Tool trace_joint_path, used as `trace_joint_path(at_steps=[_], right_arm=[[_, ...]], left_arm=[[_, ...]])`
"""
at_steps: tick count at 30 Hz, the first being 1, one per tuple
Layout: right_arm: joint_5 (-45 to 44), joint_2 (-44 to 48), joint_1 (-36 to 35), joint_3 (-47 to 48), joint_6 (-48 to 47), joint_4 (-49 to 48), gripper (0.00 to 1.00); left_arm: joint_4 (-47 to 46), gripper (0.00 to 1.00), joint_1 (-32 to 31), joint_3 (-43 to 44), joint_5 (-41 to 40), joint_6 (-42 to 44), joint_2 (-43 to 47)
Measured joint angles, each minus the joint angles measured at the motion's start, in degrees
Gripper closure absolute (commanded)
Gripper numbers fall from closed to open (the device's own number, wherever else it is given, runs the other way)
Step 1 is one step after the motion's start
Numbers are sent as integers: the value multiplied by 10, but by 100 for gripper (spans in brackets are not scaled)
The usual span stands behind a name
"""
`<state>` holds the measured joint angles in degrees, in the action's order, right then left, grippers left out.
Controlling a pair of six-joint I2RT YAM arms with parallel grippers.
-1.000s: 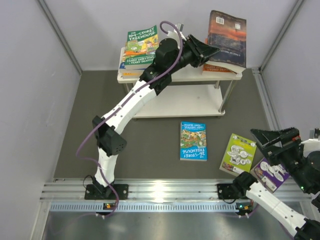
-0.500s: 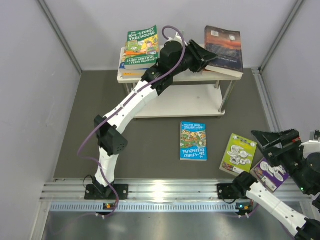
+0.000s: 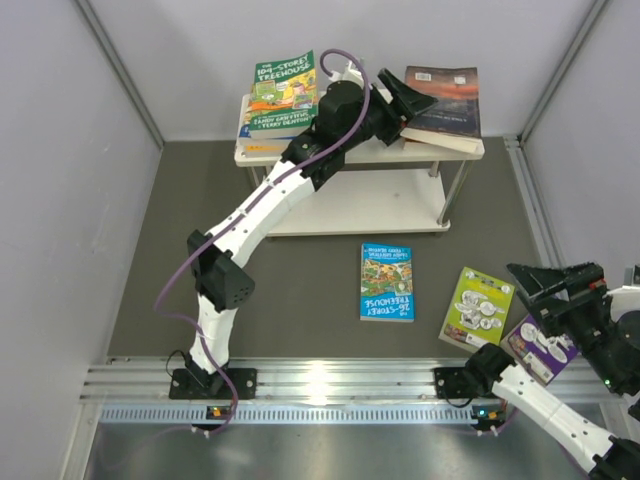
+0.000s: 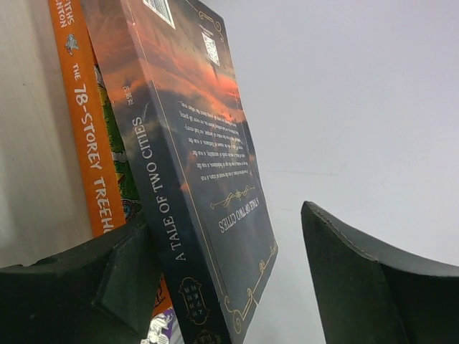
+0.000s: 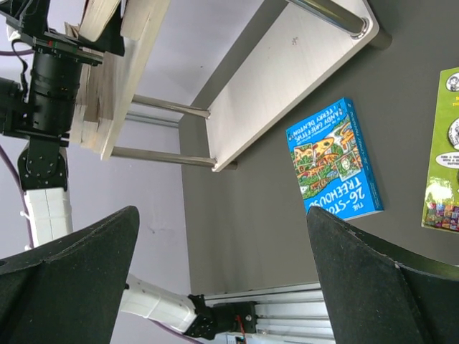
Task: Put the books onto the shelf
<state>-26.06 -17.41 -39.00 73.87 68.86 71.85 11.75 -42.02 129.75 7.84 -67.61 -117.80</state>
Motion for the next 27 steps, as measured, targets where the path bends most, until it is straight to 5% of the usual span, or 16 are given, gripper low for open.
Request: trace_joint_path(at_steps=[7, 11, 27], right_arm=[[-2, 2, -3, 0, 4, 7, 0], [-2, 5, -3, -10, 6, 7, 0], [3, 9, -4, -15, 8, 11, 0]], left_arm=[[32, 18, 0, 0, -14, 25, 12], [49, 1, -5, 0, -25, 47, 23], [215, 1, -51, 85, -164, 203, 28]])
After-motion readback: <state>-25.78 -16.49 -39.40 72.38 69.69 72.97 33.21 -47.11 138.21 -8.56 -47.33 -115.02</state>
